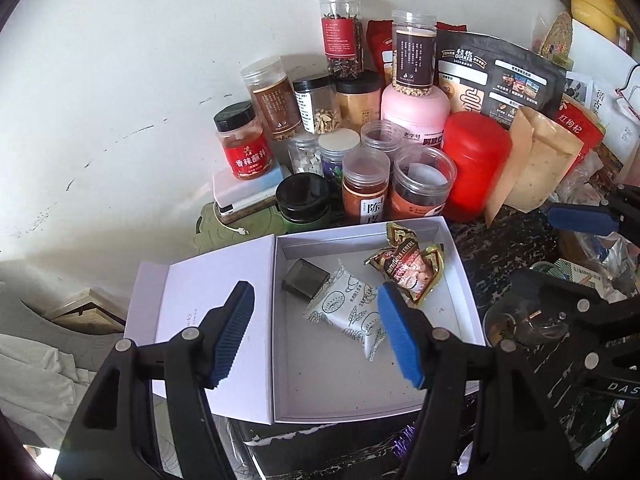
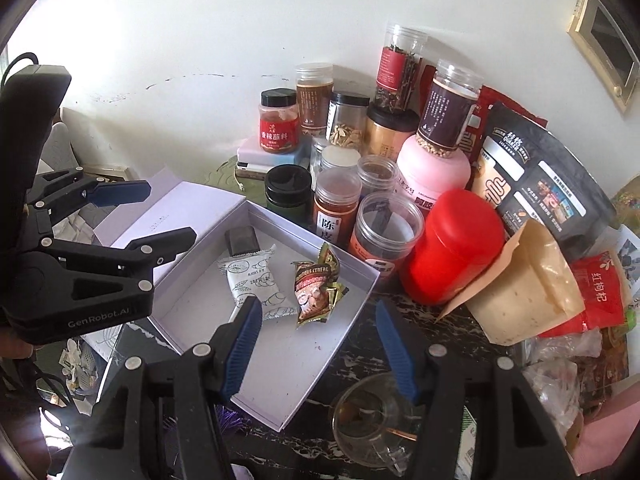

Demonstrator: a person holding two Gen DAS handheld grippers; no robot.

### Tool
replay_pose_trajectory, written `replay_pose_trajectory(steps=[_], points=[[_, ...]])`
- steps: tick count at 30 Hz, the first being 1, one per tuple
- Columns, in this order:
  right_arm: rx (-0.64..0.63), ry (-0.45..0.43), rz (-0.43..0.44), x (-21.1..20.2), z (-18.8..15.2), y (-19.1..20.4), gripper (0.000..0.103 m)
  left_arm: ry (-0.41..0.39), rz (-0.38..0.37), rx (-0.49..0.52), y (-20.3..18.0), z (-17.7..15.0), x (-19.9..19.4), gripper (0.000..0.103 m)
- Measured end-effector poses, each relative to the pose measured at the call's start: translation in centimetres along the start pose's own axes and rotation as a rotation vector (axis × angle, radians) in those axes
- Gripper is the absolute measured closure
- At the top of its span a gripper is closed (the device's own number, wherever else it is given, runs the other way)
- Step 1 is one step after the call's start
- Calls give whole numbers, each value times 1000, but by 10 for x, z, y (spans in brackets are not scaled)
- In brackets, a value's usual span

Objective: Organize objects
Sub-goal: 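Open both grippers to release the packet and snack bag, then withdraw, then move both grippers back over the table toward the scrunchie and hair tie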

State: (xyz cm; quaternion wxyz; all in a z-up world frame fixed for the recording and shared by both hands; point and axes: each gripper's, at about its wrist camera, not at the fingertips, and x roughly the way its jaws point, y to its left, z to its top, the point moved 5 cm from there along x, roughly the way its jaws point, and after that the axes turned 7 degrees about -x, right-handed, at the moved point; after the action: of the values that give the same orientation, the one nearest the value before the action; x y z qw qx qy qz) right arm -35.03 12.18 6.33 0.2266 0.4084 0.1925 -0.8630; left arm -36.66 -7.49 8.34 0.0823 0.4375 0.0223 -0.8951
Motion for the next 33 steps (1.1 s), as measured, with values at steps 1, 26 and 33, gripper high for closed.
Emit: replay_pose_trajectory(steps=[1, 26, 33], points=[[-1, -4, 0, -4, -1, 1, 43, 0, -2, 2, -1, -2, -5, 39], [-3, -57, 31, -70, -74, 39, 43, -75, -9, 70, -23, -95, -103, 29], [-5, -65, 51, -80, -102, 52, 43, -68, -17, 85, -27, -130, -114, 28]])
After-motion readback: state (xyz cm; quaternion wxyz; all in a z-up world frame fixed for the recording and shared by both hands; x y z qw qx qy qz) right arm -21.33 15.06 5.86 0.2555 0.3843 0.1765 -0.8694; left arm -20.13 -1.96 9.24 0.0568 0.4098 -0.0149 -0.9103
